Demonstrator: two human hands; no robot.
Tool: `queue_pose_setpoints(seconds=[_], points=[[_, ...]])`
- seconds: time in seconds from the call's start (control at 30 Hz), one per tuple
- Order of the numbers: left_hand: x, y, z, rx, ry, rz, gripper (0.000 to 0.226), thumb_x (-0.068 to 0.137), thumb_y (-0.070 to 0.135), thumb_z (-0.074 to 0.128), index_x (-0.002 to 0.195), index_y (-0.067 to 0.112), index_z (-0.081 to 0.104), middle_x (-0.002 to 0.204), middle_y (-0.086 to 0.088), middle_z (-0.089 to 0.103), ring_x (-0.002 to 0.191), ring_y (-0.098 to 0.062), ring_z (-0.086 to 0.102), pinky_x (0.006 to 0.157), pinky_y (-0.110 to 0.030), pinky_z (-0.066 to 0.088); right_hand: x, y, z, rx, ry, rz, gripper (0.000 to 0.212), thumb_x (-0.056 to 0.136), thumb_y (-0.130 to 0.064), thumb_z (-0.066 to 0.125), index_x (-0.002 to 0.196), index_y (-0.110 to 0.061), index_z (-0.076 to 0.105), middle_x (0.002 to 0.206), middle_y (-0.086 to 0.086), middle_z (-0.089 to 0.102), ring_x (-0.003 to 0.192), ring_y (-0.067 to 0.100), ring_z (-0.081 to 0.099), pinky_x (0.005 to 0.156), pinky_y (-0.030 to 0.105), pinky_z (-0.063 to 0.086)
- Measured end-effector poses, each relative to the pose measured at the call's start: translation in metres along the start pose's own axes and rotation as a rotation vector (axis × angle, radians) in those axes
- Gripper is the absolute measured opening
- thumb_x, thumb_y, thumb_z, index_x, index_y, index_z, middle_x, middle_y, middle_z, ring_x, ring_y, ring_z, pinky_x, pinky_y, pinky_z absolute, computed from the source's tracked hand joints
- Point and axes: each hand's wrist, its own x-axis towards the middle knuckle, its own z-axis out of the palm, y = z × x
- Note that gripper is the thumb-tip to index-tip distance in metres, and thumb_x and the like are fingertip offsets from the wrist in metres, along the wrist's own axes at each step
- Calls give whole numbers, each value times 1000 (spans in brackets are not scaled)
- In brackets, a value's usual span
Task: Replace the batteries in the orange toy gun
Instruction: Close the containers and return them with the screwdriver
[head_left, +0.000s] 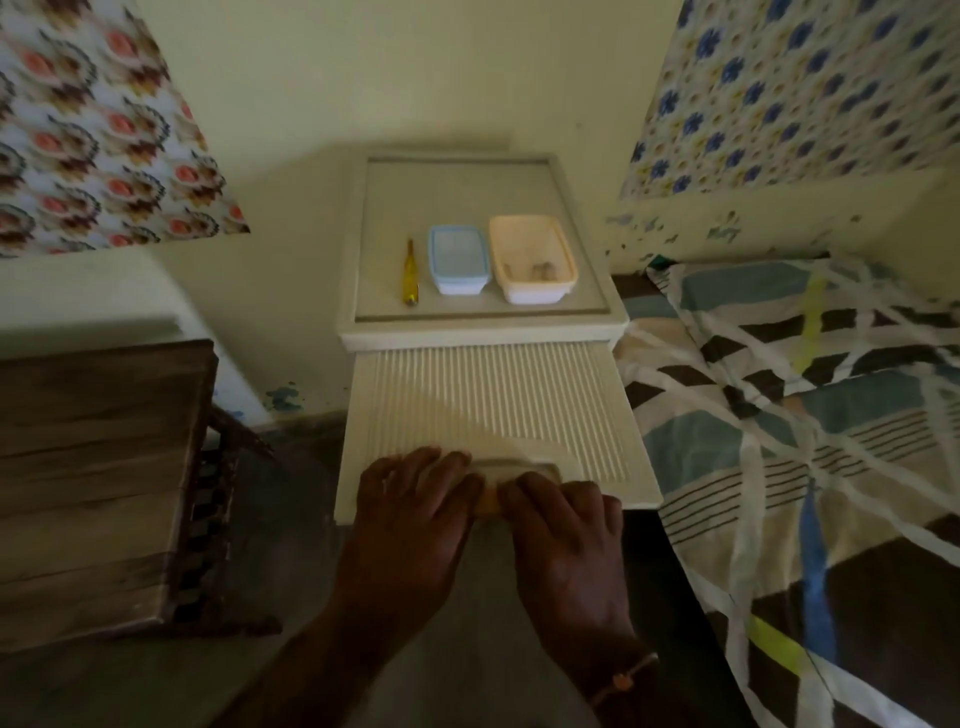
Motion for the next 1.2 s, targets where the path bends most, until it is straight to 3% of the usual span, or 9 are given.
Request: queue_pose_setpoints(seconds=[0.17,0.27,0.37,0.43,0.53,0.67,0.83,1.2], points=[[50,-15,-13,56,-80,-131,47,61,33,88,103,17,73,112,-7,69,104,-34,64,87,-54,49,45,11,2,-55,-21,-18,21,80,-28,59,100,-24,64,108,-3,63,91,21,50,77,33,28],[69,-27,-5,72,-106,-161,49,55,37,92,97,18,74,104,-5,69,98,-34,63,80,-49,48,66,17,14,-105,-34,-34,20,76,-26,67,95,-22,64,102,-2,64,89,24,52,76,35,30],[86,-40,4,94,-20,-212,63,54,44,89,107,18,68,109,-9,63,100,-36,55,82,-47,43,88,24,24,-97,-11,-21,15,79,-23,68,93,-20,63,99,2,64,89,26,53,77,39,38],[96,-49,4,109,-3,-262,82,53,53,86,123,20,58,123,-11,56,110,-36,47,89,-48,37,102,29,24,-74,8,51,37,75,-28,75,108,-17,61,110,7,62,98,29,54,83,43,42],[106,-63,8,132,-15,-333,109,53,66,81,144,25,37,143,-13,40,130,-37,34,99,-50,29,122,41,29,-59,-26,212,88,65,-50,79,137,-17,39,136,10,45,120,31,42,95,47,37],[119,-71,10,172,8,-377,120,53,74,77,150,27,24,150,-14,32,141,-40,24,106,-57,26,144,55,29,-89,-20,339,125,53,-63,80,149,-18,13,151,15,24,137,36,25,103,58,30],[128,-75,14,136,-46,-449,124,53,73,78,152,28,16,155,-14,23,145,-39,15,108,-57,22,156,63,32,-74,-124,353,133,55,-67,76,151,-22,-4,158,12,3,145,35,3,110,61,16],[133,-84,18,103,-87,-473,126,52,75,77,151,26,17,154,-14,22,144,-40,16,108,-56,24,168,71,33,-81,-180,311,132,53,-73,73,151,-25,-2,158,10,4,145,34,3,109,65,16]])
